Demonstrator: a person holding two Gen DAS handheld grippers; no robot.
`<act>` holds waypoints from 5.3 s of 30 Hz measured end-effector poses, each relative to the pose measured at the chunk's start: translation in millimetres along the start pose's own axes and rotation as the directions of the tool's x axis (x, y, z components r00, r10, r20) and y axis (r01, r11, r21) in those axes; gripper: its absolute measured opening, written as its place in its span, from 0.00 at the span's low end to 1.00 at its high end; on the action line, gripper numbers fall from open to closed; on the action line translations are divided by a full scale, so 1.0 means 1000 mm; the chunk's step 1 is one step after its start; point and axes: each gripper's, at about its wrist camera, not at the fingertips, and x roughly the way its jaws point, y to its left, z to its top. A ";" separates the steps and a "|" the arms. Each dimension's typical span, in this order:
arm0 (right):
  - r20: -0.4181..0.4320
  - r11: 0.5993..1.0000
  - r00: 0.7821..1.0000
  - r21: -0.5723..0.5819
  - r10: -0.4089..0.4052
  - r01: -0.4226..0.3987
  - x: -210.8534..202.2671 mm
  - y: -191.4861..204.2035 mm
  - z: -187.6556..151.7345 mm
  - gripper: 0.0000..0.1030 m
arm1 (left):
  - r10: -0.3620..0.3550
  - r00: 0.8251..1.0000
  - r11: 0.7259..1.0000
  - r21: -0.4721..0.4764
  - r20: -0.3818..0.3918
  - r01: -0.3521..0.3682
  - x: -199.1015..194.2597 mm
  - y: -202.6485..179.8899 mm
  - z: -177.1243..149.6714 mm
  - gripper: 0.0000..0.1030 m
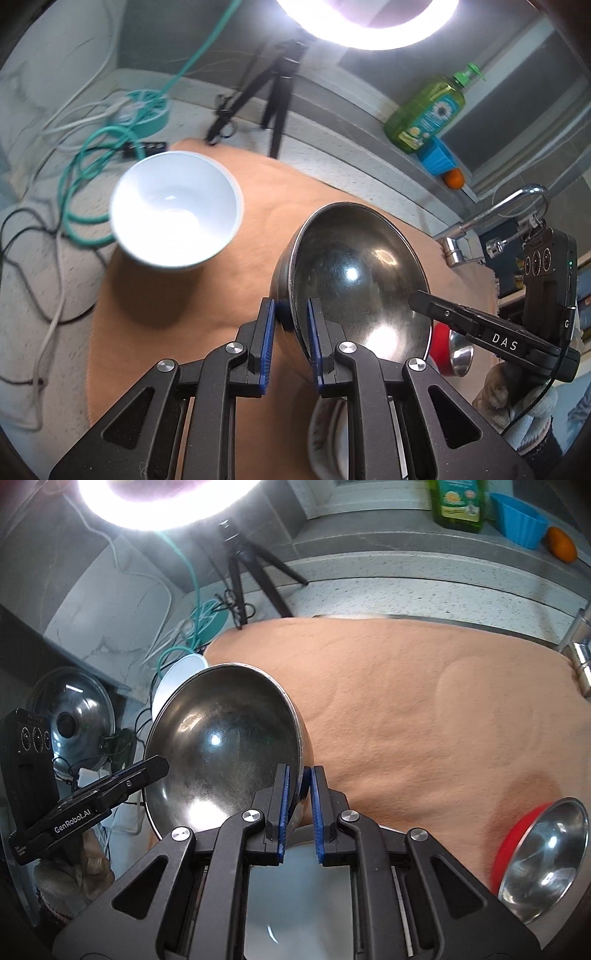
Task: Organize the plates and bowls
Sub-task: 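Lift the large steel bowl with both grippers and set it on the cloth beside the plates, then open both grippers and grasp the rim of the red-bottomed small steel bowl, then lift the red-bottomed small bowl with both grippers and lower it into the large steel bowl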
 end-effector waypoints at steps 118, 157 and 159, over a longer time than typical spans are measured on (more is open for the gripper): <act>0.011 0.951 0.985 0.261 -0.172 0.164 -0.098 -0.240 -0.089 0.43 | -0.108 0.949 0.959 0.220 -0.296 0.178 0.122 -0.213 -0.081 0.19; 0.014 0.954 0.994 0.282 -0.112 0.104 -0.109 -0.233 -0.080 0.07 | -0.182 0.939 0.944 0.214 -0.291 0.249 0.119 -0.221 -0.070 0.15; 0.024 0.954 0.993 0.282 -0.114 0.103 -0.114 -0.230 -0.078 0.07 | -0.191 0.940 0.943 0.215 -0.284 0.256 0.116 -0.220 -0.067 0.15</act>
